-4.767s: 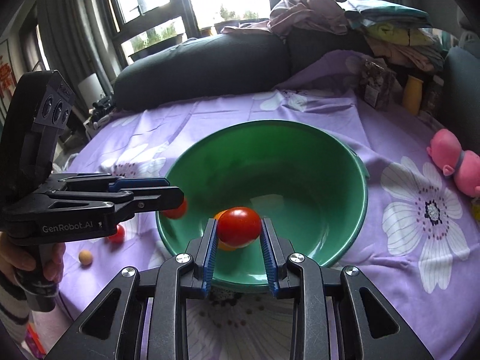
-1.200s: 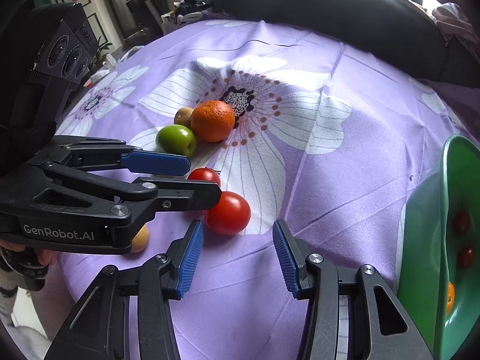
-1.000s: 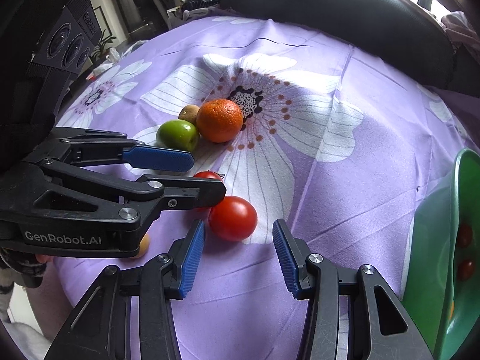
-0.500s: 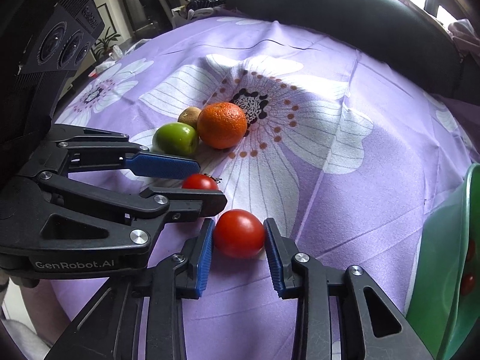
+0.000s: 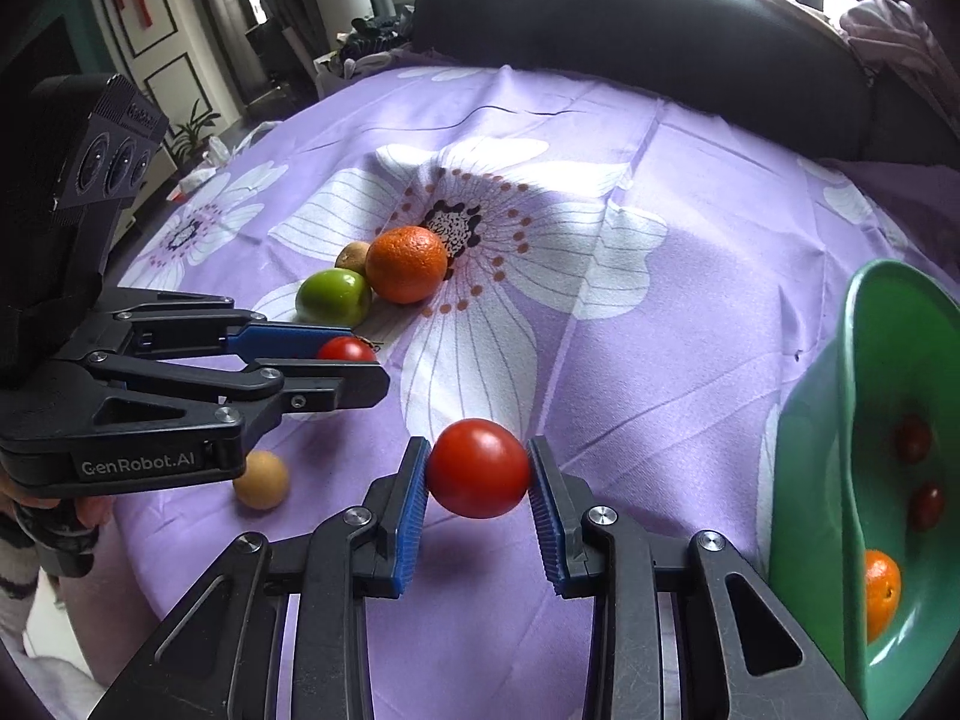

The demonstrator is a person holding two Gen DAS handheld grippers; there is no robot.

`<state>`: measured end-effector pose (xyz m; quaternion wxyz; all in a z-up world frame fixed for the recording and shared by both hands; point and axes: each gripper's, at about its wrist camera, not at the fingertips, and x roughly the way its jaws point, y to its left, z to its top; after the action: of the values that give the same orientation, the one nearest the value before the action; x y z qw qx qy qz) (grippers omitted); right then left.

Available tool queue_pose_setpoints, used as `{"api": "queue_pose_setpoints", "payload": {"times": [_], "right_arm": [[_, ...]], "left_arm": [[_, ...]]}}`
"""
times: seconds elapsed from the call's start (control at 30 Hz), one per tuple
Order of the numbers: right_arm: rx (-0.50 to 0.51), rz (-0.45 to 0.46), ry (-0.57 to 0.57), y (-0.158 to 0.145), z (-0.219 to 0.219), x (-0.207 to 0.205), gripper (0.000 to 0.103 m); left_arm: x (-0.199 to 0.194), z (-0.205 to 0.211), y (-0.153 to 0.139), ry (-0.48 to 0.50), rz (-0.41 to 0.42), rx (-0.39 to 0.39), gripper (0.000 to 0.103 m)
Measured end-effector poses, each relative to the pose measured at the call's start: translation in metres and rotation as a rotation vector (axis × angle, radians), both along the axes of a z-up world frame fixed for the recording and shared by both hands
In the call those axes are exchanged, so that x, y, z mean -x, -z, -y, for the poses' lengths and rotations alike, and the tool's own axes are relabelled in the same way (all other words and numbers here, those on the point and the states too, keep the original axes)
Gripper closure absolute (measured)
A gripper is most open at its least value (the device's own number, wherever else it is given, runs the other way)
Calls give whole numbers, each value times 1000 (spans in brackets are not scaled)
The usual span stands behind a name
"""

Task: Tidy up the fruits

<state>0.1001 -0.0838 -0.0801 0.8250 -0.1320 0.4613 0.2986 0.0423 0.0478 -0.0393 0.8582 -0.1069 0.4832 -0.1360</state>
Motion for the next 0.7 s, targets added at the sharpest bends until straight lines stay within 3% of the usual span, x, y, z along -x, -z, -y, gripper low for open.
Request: {"api": "queue_pose_setpoints", "payload": {"times": [0.7], "right_arm": [[-140,26,69,-28,37,53,69]], "left_arm": [[45,30,-30,10,72,-5,75]]}}
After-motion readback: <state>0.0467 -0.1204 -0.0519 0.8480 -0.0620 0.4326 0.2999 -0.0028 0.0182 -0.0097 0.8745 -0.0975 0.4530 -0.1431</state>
